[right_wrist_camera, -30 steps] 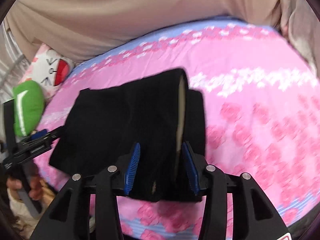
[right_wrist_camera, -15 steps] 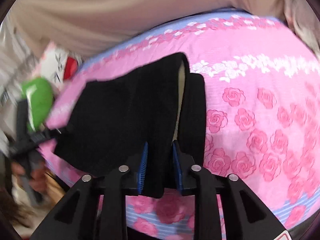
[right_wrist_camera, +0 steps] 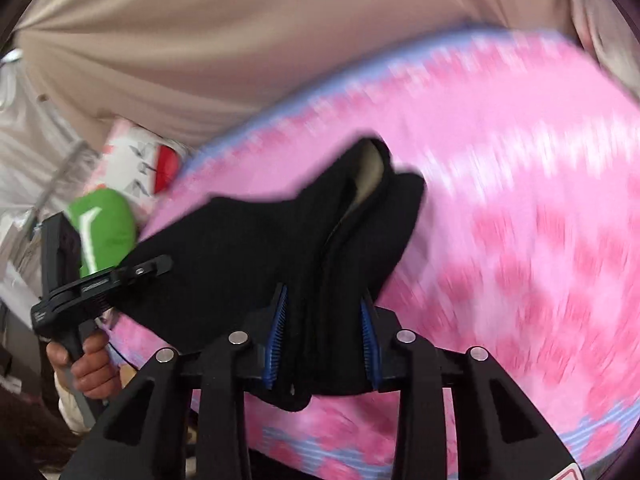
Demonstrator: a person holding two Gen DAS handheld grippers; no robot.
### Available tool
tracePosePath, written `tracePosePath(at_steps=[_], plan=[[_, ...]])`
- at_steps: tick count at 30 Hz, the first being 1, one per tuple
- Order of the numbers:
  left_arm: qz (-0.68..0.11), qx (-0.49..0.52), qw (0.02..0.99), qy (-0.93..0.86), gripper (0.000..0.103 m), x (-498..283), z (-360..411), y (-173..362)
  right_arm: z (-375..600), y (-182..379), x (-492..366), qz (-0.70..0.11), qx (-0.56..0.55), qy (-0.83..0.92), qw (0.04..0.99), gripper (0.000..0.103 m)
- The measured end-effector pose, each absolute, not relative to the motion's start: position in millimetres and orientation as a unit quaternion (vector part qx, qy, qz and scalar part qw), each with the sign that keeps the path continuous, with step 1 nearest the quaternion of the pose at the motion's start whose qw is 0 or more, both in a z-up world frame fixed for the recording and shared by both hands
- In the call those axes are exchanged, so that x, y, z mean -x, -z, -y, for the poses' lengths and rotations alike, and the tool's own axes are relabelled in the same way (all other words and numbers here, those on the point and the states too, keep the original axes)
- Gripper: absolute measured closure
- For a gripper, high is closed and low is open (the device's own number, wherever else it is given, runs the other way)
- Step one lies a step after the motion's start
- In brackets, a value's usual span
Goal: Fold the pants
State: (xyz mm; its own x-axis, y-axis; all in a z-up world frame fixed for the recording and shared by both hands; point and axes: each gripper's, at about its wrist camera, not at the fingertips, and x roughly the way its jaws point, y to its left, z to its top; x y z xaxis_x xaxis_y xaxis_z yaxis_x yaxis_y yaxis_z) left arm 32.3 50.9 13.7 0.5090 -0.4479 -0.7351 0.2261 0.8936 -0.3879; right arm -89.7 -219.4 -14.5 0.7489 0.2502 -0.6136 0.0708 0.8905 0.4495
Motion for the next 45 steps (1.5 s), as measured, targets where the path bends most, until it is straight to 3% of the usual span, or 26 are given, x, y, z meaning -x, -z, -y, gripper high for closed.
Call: tracePosePath(at_steps=[7, 12, 17, 21, 24, 26, 28, 30, 39, 45], plan=[[-0.317, 0.082, 0.922, 0.205, 0.083, -67, -39, -113, 226, -86, 50, -0.232, -0.147, -0.043, 0.961, 0.073], [-0.258, 0.064, 0.947, 0.183, 0.082, -123, -17, -130, 255, -101, -17, -0.186, -0.157, -0.032, 0.969, 0.073], [-0.295, 0.055, 0.94, 0.159, 0.077, -218, 1, -60, 290, -40, -108, -0.227, -0.171, 0.015, 0.959, 0.07], [-0.407, 0.032, 0.908, 0.089, 0.061, -278, 0, 35, 311, 32, -149, -0.321, -0.144, 0.118, 0.929, 0.069], [-0.369, 0.018, 0.928, 0.055, 0.027, -254, -21, 38, 317, 32, -122, -0.303, -0.14, 0.143, 0.932, 0.068], [-0.336, -0.011, 0.942, 0.017, 0.021, -232, -29, 15, 310, 16, -101, -0.277, -0.128, 0.152, 0.94, 0.068], [-0.309, -0.026, 0.951, 0.015, 0.008, -210, -28, -10, 294, -2, -83, -0.25, -0.121, 0.145, 0.95, 0.058], [-0.292, -0.039, 0.956, 0.003, 0.007, -189, -21, -28, 277, -11, -73, -0.238, -0.12, 0.142, 0.953, 0.046], [-0.324, -0.065, 0.944, -0.015, 0.005, -134, 11, -15, 207, -4, -51, -0.251, -0.058, 0.169, 0.951, 0.036], [-0.356, -0.051, 0.933, -0.011, 0.005, -115, 8, 3, 196, 8, -31, -0.27, -0.069, 0.16, 0.947, 0.036]])
